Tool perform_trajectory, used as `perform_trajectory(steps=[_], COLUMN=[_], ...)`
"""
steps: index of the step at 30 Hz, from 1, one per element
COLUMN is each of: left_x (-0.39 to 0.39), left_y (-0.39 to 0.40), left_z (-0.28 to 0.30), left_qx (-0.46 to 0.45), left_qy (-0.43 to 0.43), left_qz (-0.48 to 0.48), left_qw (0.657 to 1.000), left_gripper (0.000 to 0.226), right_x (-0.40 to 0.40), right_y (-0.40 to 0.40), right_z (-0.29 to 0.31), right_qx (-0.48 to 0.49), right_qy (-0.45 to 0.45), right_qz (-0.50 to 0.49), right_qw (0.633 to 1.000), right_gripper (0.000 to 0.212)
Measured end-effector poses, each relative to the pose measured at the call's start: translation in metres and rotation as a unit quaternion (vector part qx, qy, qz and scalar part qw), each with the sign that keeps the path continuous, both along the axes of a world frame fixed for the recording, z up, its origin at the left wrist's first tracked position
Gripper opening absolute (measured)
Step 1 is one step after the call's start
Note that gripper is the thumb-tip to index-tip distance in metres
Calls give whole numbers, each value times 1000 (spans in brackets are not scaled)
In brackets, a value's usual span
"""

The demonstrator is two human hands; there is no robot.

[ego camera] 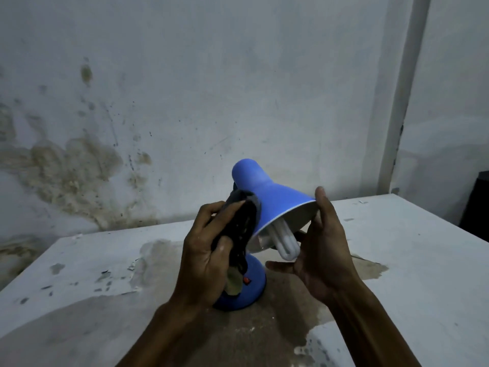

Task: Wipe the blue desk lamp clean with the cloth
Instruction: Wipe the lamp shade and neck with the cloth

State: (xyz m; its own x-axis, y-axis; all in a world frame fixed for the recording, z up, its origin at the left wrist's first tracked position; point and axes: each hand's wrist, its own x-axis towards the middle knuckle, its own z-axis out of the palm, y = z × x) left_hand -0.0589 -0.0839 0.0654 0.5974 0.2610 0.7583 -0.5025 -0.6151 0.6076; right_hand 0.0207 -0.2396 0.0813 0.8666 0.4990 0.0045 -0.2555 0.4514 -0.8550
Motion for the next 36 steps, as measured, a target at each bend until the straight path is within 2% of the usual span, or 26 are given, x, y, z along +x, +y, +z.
perform_trajectory(steps=[2,4,5,8,11,14,18,21,24,25,28,31,33,36], left_x=[11,13,10,-8,-10,7,34,53,63,62,54,44,44,54], left_y=[4,0,-5,-20,-19,-12,-2,9,13,9,-10,-18,-12,-1], left_z=[-1,1,1,-2,-7,-5,10,27,38,36,14,-12,-14,0], left_qx=[-40,-66,-62,9,88,102,128,127,-4,-18,57,121,141,136], left_qy=[20,31,24,-23,-66,-70,-60,-59,-46,-47,-59,-48,-59,-71], left_qz=[27,32,32,16,12,36,99,178,223,225,176,111,129,218], left_qw=[999,997,997,1000,994,992,985,974,974,973,981,985,980,964], left_gripper=[52,53,53,54,56,54,49,49,51,52,53,54,54,55], right_x=[-6,-6,-5,1,8,14,23,33,43,45,49,51,51,50], right_y=[4,8,9,9,8,5,2,2,1,1,2,2,1,2], right_z=[3,0,-2,-6,-11,-10,-1,4,3,2,-3,-7,-6,-3], right_qx=[-27,-73,-82,-91,-97,-102,-101,-100,-79,-72,-61,-63,-65,-75], right_qy=[-30,-47,-54,-75,-98,-113,-128,-116,-107,-105,-104,-113,-122,-133], right_qz=[11,7,4,-1,5,19,51,70,82,80,75,76,80,70], right_qw=[999,996,995,993,990,988,985,986,988,989,990,989,987,986], right_gripper=[81,112,115,96,94,91,58,48,54,58,74,103,107,105])
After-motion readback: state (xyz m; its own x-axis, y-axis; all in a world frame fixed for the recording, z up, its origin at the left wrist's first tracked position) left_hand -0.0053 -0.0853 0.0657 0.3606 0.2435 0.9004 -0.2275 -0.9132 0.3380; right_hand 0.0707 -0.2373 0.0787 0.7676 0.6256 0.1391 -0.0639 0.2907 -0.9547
